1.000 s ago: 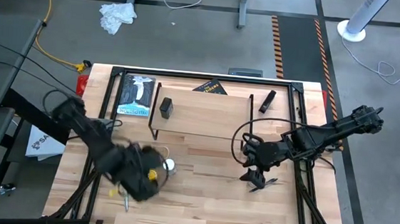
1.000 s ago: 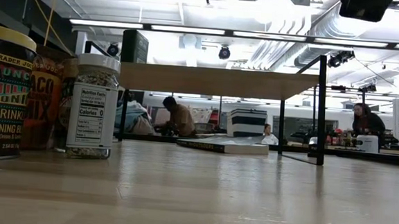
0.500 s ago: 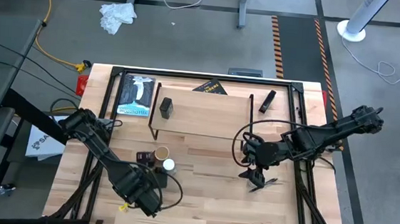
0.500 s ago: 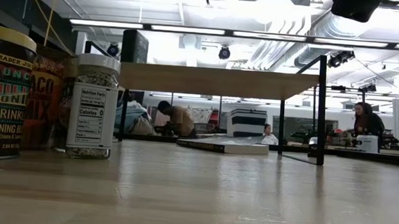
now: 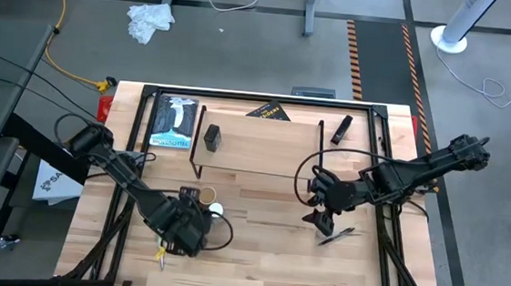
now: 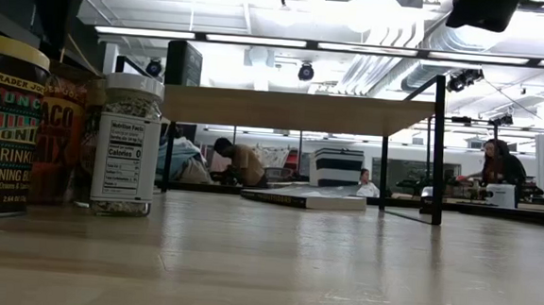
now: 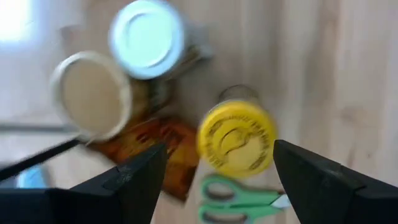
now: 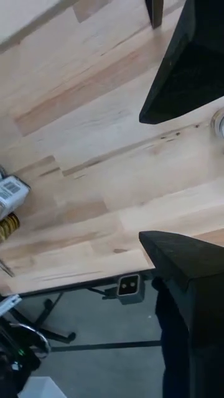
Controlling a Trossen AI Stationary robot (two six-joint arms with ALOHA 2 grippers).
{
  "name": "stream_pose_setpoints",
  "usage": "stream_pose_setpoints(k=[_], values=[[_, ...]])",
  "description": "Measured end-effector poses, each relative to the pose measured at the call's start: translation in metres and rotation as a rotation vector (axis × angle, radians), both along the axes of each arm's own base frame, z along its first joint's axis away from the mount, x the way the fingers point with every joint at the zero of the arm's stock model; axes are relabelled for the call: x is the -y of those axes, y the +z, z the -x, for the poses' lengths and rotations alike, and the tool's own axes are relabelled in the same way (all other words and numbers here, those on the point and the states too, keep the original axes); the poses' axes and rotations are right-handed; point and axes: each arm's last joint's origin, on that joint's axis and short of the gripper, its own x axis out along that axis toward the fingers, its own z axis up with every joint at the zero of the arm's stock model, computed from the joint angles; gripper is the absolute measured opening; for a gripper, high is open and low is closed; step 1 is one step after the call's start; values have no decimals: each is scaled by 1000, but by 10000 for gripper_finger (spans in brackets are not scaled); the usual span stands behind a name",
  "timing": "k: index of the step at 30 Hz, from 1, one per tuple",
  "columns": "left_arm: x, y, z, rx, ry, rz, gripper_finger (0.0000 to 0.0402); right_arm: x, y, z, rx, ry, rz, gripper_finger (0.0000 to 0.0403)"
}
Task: Shelf spices
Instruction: Put the yellow seasoning bottle on the shelf
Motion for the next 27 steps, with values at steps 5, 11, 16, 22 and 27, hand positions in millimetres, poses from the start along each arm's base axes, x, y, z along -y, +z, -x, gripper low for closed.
stream_pose_setpoints(k=[5, 11, 16, 22, 27], values=[[-1, -13, -1, 2, -81, 80, 288, 1, 0, 0, 0, -58, -15, 293], [-3, -19, 0, 0, -123, 40, 288, 2, 0, -1, 9, -149, -23, 293], [-3, -34, 3, -21, -122, 72, 288, 3, 0, -1, 11, -183, -33, 293], [-5, -44, 2, -19, -109, 93, 286, 3, 0, -1, 9, -199, -47, 293], [-4, -33, -2, 26, -52, 113, 237, 3, 0, -1, 9, -198, -46, 293]])
